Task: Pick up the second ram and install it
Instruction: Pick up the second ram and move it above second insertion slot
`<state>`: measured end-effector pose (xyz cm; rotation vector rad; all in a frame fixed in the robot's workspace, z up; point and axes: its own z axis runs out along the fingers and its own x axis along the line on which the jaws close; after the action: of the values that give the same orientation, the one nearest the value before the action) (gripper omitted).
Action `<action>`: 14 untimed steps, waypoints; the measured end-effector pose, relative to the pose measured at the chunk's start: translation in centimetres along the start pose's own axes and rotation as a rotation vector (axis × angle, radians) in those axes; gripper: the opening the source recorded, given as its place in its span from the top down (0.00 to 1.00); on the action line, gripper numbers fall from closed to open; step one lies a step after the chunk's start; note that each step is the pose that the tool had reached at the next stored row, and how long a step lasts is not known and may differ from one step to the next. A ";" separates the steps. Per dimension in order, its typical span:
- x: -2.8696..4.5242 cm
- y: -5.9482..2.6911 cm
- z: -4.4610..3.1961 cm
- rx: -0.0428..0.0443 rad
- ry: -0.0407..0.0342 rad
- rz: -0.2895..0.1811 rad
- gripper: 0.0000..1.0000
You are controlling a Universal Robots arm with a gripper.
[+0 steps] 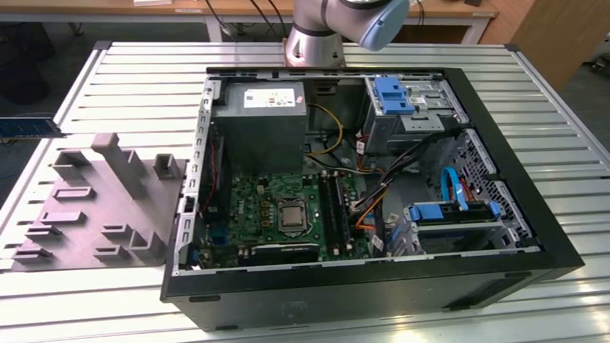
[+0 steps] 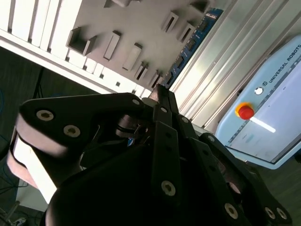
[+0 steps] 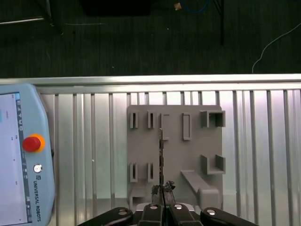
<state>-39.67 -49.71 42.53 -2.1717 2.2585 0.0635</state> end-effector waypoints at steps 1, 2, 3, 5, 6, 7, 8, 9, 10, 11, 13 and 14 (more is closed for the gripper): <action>-0.01 -0.45 -0.01 -0.0001 0.0000 0.000 0.88; -0.03 -0.90 -0.01 0.0000 0.0000 0.000 0.88; -0.05 -1.35 -0.02 -0.0001 0.0000 0.000 0.88; -0.09 -2.25 -0.05 -0.0005 0.0001 0.000 0.88; -0.11 -2.73 -0.05 -0.0006 0.0000 0.000 0.88; -0.12 -3.19 -0.06 -0.0008 -0.0001 0.000 0.88; -0.14 -3.64 -0.07 -0.0010 0.0000 0.000 0.88; -0.16 -4.09 -0.08 -0.0012 0.0000 0.000 0.88; -0.18 -4.54 -0.09 -0.0014 0.0000 0.000 0.88; -0.19 -4.98 -0.10 -0.0015 0.0000 0.000 0.88; -0.23 -5.91 -0.12 -0.0019 0.0000 0.000 0.88; -0.25 -6.37 -0.13 -0.0021 0.0001 0.000 0.88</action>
<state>-33.30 -49.72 42.52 -2.1728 2.2596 0.0658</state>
